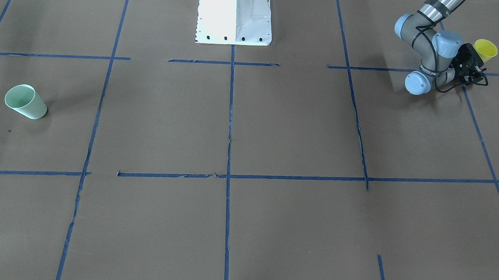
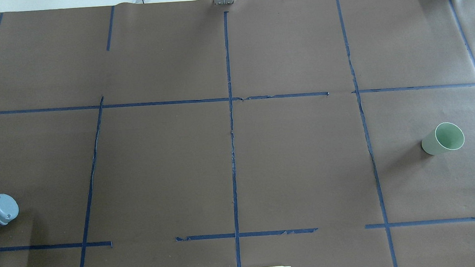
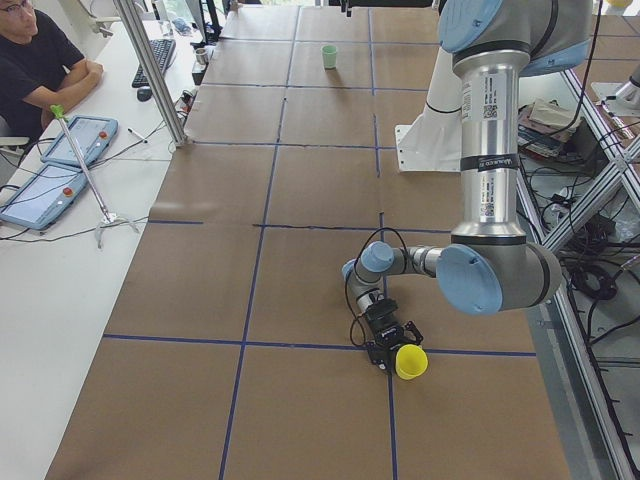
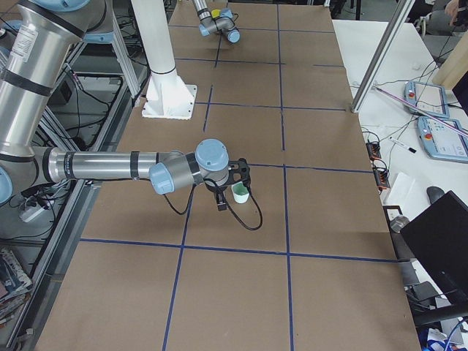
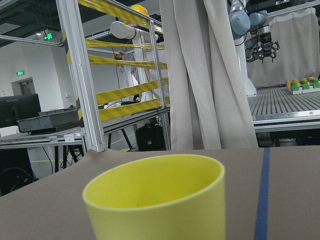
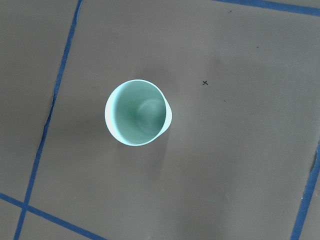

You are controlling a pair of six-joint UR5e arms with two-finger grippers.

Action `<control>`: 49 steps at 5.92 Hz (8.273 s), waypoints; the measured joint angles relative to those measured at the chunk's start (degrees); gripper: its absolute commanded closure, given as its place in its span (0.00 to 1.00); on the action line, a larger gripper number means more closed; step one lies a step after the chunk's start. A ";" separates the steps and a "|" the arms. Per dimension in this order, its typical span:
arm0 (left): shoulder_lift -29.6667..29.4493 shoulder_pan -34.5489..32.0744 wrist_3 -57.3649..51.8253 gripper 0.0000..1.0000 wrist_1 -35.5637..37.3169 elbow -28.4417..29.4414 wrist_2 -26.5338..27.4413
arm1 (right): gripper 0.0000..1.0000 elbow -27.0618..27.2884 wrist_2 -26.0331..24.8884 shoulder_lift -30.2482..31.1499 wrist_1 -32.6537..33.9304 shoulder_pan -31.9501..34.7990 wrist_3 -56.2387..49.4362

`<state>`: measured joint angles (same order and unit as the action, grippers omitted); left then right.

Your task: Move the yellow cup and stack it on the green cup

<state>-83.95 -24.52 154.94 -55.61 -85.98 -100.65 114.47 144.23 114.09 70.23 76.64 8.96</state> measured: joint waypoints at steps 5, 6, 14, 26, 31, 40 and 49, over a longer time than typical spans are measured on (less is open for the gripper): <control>5.97 -0.43 -0.81 0.97 -2.17 -0.31 7.26 | 0.00 0.05 0.08 -0.14 0.01 -0.02 0.09; 5.90 -2.21 -2.83 0.98 -4.03 -0.41 14.25 | 0.00 0.03 0.06 -0.34 0.00 -0.05 0.15; -9.00 -18.30 -61.92 0.94 -53.34 0.51 49.63 | 0.00 -0.20 0.18 -1.66 0.11 -0.37 0.27; -34.75 -2.13 -108.53 0.98 -98.23 -3.07 17.24 | 0.00 -0.14 -11.50 -26.78 0.38 -17.74 43.90; -37.18 2.29 -128.47 0.95 -97.81 -4.36 17.11 | 0.00 -0.49 -24.72 -48.68 6.84 -36.63 73.22; -35.31 12.44 -129.04 0.69 -102.03 -7.93 29.28 | 0.00 -1.89 -24.88 -52.69 8.53 -43.31 78.36; -35.83 13.60 -128.84 0.00 -103.29 -8.10 30.67 | 1.00 -1.57 -25.03 -52.40 7.97 -45.94 81.34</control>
<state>-119.78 -10.92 26.10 -158.91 -94.08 -69.98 112.90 119.20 61.69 78.20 30.70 90.31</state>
